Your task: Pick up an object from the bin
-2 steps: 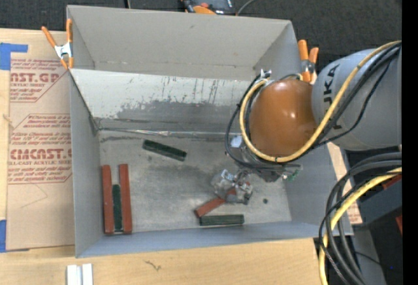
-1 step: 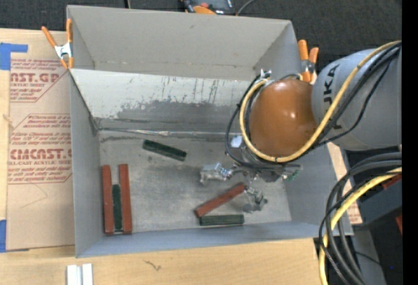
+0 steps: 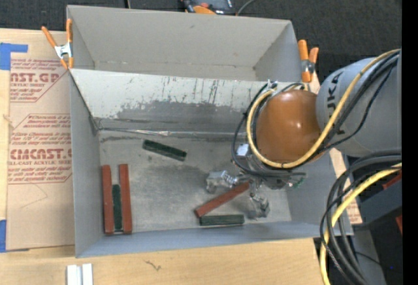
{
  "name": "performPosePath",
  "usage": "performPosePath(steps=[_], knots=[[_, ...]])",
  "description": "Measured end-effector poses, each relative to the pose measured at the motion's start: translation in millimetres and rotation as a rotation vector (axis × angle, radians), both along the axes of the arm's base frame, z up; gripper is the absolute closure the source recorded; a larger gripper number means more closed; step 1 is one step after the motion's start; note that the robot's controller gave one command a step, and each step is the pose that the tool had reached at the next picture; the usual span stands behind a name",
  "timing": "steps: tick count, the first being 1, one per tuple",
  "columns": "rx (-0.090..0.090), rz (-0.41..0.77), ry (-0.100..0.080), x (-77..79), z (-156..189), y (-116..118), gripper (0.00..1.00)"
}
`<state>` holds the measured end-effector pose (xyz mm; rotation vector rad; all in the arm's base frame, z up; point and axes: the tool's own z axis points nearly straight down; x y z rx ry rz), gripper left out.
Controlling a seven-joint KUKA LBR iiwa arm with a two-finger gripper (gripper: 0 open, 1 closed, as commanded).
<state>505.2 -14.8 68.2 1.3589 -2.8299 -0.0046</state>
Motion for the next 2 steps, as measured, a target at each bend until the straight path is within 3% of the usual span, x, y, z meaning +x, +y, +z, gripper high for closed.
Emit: performPosePath(steps=[1,2], knots=[[0.0,0.001,-0.006,1.7,2,1,1.0],[-0.001,0.011,-0.013,5.7,141,-9,1.0]])
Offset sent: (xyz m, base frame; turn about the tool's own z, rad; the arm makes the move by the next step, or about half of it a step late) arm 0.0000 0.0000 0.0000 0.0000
